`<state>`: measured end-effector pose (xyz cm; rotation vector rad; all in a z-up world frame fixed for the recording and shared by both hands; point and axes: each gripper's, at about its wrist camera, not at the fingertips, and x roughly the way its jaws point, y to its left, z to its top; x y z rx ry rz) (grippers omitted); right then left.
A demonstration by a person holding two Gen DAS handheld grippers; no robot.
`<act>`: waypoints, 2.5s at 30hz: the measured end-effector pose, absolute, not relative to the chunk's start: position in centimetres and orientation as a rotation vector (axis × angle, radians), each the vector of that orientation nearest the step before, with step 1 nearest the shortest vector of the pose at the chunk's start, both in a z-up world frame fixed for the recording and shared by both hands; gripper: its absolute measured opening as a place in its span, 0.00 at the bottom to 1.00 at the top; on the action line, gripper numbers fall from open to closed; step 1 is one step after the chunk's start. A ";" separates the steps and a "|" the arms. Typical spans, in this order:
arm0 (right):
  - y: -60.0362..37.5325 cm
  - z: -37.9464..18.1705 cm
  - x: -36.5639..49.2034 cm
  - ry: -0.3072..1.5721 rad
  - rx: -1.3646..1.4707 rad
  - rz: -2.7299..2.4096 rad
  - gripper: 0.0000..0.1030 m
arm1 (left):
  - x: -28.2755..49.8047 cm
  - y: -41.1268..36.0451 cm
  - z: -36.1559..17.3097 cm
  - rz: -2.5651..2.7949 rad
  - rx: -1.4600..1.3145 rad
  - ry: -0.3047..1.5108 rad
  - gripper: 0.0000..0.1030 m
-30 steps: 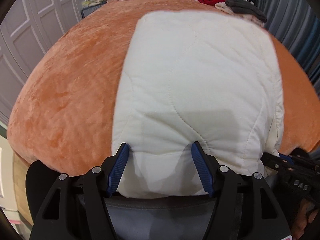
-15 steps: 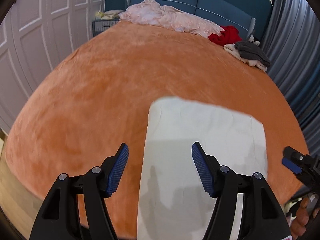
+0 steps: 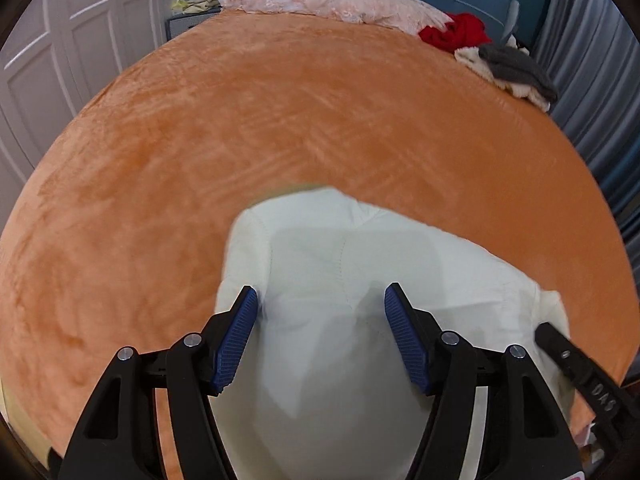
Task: Fold large clothes
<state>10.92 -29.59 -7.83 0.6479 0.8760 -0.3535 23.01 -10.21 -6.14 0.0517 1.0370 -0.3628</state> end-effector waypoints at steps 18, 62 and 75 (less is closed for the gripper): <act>-29.3 -12.1 13.1 0.875 0.517 -0.347 0.23 | 23.8 -12.5 -10.9 -0.241 0.126 0.994 0.72; -24.5 -9.0 4.4 1.018 0.361 -0.242 0.03 | 10.5 -8.0 -7.9 -0.259 0.192 0.938 0.76; -24.4 -9.2 4.2 1.012 0.352 -0.243 0.03 | 10.4 -8.3 -8.2 -0.237 0.206 0.918 0.77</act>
